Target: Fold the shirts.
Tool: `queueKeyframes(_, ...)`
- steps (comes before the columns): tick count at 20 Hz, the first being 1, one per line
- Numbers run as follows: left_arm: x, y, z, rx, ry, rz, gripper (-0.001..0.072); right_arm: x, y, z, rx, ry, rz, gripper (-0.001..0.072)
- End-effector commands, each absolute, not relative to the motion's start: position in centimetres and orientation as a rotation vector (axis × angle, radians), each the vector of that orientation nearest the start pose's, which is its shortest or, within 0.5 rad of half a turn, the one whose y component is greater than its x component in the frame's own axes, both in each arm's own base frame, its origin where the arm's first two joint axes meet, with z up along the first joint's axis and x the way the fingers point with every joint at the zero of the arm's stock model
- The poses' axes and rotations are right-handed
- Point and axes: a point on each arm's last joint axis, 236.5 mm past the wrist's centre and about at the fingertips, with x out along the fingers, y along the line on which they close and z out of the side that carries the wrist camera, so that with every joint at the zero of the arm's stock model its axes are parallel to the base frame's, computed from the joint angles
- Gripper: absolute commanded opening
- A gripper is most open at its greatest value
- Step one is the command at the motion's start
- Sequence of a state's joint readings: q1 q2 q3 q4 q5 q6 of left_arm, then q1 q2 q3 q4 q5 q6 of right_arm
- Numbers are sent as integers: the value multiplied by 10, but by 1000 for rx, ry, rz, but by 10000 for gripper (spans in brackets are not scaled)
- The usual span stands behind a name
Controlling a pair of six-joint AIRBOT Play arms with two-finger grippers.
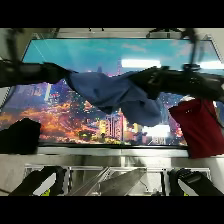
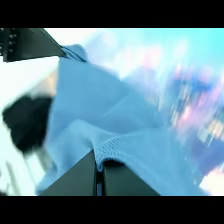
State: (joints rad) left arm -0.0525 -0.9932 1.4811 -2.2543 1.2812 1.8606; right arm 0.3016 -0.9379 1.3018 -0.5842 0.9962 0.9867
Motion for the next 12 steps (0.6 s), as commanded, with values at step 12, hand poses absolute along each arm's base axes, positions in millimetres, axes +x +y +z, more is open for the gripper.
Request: queueKeyframes(12,335,-162,117,-292,1151,-665,10,337,260,115,132,1062,926,24)
